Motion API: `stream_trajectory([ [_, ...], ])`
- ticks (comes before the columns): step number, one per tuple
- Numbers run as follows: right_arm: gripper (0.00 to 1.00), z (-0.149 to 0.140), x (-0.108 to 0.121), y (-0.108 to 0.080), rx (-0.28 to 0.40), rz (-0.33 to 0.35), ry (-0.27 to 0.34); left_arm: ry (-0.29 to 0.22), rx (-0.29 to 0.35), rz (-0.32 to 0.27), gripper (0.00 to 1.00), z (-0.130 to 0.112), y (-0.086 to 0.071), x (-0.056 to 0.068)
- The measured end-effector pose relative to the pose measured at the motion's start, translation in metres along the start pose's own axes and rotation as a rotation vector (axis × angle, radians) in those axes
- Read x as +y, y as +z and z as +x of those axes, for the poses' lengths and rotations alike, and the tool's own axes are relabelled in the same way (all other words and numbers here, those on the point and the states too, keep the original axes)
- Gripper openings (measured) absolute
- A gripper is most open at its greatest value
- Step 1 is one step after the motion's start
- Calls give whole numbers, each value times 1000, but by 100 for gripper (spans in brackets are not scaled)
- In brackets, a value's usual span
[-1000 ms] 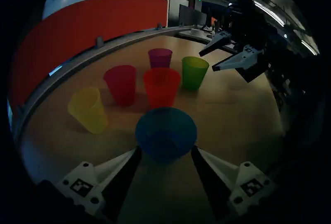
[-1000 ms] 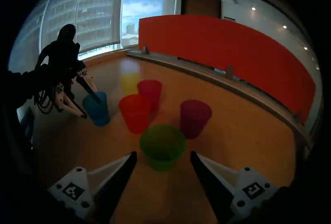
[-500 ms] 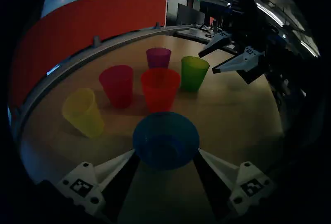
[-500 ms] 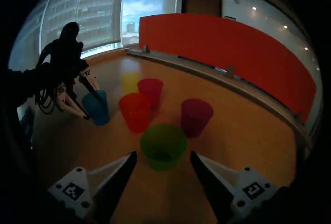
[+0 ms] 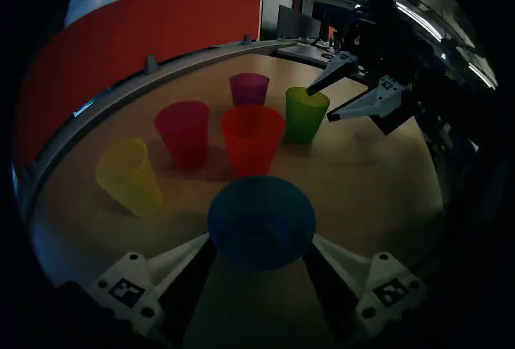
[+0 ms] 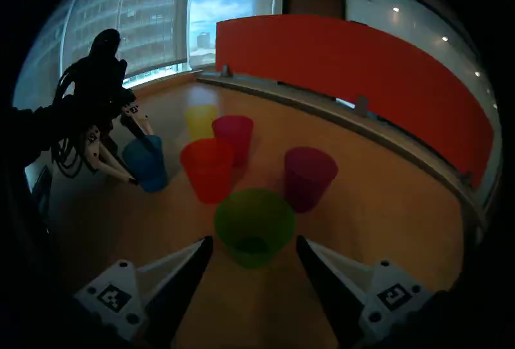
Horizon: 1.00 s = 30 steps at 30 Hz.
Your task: Pour water
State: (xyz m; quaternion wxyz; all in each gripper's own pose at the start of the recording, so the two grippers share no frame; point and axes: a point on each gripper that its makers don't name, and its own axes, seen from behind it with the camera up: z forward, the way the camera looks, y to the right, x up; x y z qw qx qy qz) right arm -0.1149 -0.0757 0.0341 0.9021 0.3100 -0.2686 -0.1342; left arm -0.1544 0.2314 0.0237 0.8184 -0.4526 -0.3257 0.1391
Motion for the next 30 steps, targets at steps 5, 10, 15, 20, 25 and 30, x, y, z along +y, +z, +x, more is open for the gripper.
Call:
stream_trajectory([
  [5,100,0,0,9,-4,4,-4,-3,0,-7,81,-1,1,1],
  [10,100,0,-1,17,-1,10,0,-5,0,-11,81,-1,1,1],
  [15,100,0,-2,24,2,15,9,-1,-2,-13,80,-1,1,1],
  [20,100,-2,-2,31,0,18,10,2,-1,-13,80,-1,1,0],
  [25,97,-5,-2,37,-10,19,8,1,1,-14,80,0,1,0],
  [30,88,-6,-3,39,-9,22,9,-2,4,-16,80,0,0,0],
])
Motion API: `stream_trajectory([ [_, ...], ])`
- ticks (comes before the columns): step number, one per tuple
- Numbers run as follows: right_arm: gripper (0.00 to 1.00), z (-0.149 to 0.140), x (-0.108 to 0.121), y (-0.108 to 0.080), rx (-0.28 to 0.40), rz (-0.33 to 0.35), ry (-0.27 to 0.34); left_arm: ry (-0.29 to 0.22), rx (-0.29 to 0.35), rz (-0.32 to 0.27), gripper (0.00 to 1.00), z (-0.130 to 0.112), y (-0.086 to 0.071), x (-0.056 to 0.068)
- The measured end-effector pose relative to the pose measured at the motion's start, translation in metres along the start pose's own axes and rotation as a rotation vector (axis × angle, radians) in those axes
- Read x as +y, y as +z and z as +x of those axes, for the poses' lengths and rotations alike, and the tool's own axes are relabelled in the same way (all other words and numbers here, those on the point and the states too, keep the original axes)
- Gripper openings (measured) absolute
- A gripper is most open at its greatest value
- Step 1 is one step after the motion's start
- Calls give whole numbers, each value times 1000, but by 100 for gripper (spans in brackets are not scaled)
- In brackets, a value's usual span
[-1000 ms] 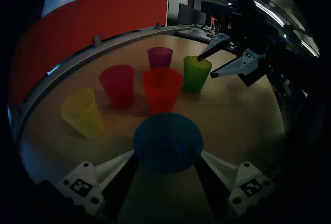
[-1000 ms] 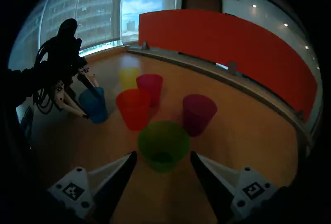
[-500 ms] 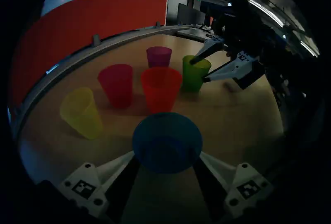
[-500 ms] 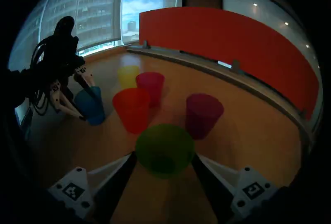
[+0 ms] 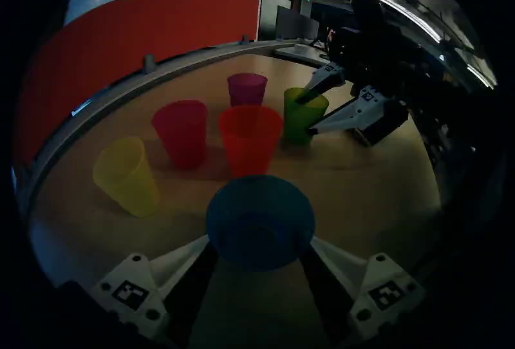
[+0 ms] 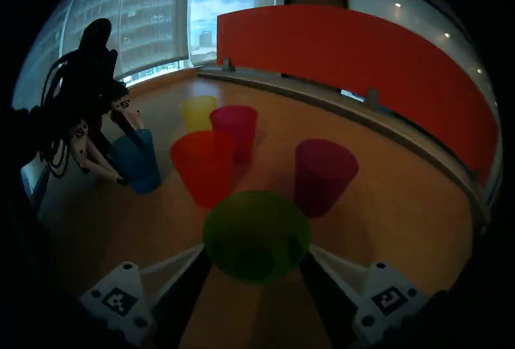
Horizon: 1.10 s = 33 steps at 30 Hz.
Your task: Pour water
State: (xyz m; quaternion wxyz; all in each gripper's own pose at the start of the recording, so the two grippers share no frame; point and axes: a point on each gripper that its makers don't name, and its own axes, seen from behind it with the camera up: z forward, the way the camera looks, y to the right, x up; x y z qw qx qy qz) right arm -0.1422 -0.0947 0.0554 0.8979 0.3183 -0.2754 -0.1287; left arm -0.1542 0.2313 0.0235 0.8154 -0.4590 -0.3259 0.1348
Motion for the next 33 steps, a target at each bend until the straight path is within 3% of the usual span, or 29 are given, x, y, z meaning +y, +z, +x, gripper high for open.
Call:
stream_trajectory([
  [16,86,22,-3,-16,45,7,4,-20,38,0,80,10,-11,1],
  [24,86,41,-8,-32,82,6,8,-26,95,27,80,28,-32,3],
  [33,86,69,-18,-57,152,7,5,-29,184,62,80,54,-65,16],
])
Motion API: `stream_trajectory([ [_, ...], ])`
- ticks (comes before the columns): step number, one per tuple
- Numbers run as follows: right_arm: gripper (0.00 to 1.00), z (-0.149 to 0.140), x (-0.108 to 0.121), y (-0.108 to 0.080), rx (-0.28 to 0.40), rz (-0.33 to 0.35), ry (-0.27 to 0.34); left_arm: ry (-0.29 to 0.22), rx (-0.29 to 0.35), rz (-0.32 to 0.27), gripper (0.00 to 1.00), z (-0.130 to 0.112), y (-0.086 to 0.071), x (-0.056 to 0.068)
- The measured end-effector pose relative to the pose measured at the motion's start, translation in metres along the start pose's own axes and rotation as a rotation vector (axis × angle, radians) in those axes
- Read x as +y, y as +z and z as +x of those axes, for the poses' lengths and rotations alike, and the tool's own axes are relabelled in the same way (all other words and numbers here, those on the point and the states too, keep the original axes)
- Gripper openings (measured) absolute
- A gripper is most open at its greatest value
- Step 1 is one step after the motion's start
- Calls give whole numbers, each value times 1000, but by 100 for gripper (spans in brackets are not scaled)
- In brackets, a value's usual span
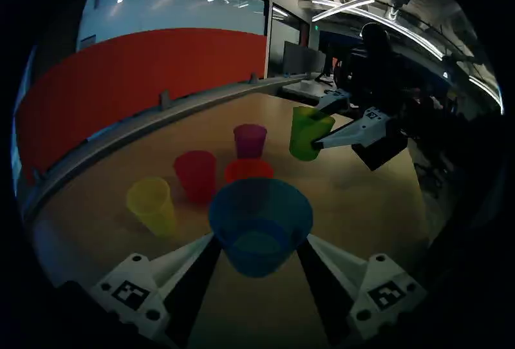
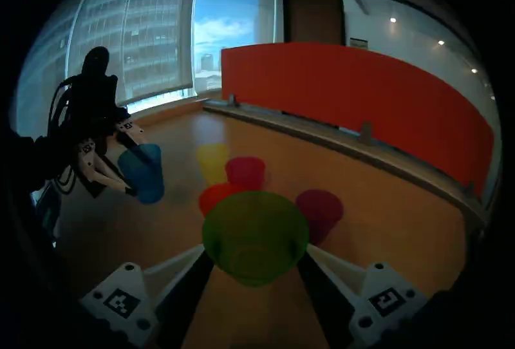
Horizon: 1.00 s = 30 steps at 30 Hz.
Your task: Pour water
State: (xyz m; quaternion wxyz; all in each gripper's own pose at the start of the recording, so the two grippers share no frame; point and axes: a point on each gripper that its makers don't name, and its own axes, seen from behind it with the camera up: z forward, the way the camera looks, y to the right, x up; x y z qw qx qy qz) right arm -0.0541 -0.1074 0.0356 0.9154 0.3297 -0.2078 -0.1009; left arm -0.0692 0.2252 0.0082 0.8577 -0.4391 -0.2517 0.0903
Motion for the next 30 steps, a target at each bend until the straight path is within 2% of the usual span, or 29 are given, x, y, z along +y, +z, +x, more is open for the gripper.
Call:
stream_trajectory([
  [11,86,28,-11,-20,45,2,-37,-5,88,63,80,27,-26,-4],
  [21,86,40,-16,-29,85,-2,-43,15,180,104,80,45,-41,-6],
  [30,86,48,-18,-35,107,-7,-48,-20,305,114,80,66,-50,-6],
])
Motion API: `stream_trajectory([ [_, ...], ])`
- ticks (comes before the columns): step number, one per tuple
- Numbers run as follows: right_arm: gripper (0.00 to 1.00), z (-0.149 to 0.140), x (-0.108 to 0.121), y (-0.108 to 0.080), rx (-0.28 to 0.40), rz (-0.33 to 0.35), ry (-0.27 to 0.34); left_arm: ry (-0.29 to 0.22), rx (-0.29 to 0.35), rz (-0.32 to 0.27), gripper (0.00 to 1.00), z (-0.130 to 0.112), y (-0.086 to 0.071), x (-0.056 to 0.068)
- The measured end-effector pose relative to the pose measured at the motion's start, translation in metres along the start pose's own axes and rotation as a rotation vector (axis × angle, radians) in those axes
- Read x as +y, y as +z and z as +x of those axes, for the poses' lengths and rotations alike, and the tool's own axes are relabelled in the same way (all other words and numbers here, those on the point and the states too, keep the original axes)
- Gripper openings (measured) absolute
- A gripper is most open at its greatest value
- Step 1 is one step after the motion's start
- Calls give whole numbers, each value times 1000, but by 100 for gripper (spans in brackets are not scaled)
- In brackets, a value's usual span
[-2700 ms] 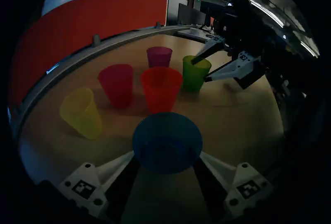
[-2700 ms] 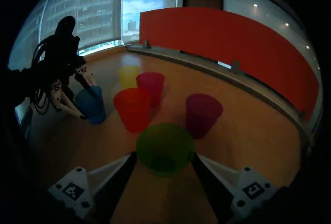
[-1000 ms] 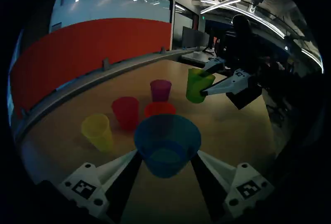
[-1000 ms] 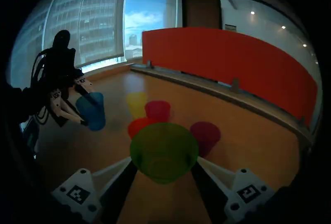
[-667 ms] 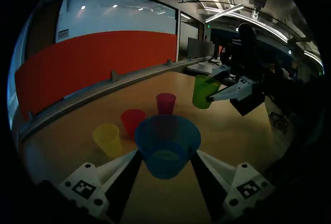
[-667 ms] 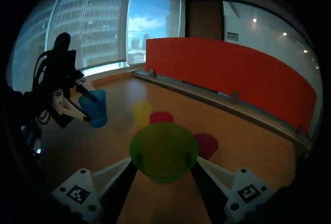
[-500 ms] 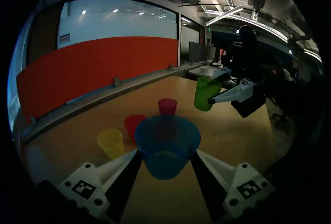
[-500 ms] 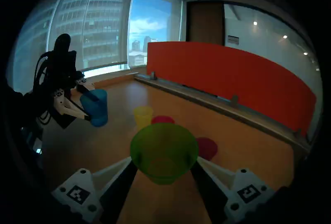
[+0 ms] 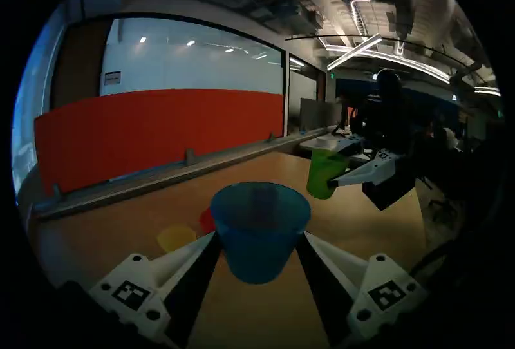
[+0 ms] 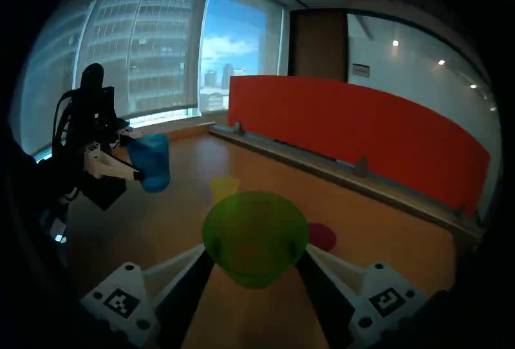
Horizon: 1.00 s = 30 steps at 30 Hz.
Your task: Pour water
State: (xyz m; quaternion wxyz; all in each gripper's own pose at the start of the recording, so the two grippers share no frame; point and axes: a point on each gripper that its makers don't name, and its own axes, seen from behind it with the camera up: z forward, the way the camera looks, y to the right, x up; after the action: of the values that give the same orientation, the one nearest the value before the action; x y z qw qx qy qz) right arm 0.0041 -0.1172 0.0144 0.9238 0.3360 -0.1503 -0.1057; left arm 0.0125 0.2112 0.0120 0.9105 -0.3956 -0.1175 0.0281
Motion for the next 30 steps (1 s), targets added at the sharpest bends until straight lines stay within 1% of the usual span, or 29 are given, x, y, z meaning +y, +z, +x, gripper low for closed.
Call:
stream_trajectory([
  [8,86,8,-1,-2,24,-4,-5,-10,91,-5,80,23,-4,9],
  [12,86,12,0,-2,38,-5,-4,-21,118,-7,80,31,-6,11],
  [18,86,17,1,-2,54,-10,-12,-35,140,-1,80,36,-7,9],
  [21,86,19,0,-2,64,-10,-19,-46,144,-7,80,37,-7,10],
  [24,86,21,0,-2,75,-11,-25,-47,141,-9,80,38,-7,9],
  [30,87,27,-2,-2,106,-10,-24,-34,140,-9,80,40,-9,12],
])
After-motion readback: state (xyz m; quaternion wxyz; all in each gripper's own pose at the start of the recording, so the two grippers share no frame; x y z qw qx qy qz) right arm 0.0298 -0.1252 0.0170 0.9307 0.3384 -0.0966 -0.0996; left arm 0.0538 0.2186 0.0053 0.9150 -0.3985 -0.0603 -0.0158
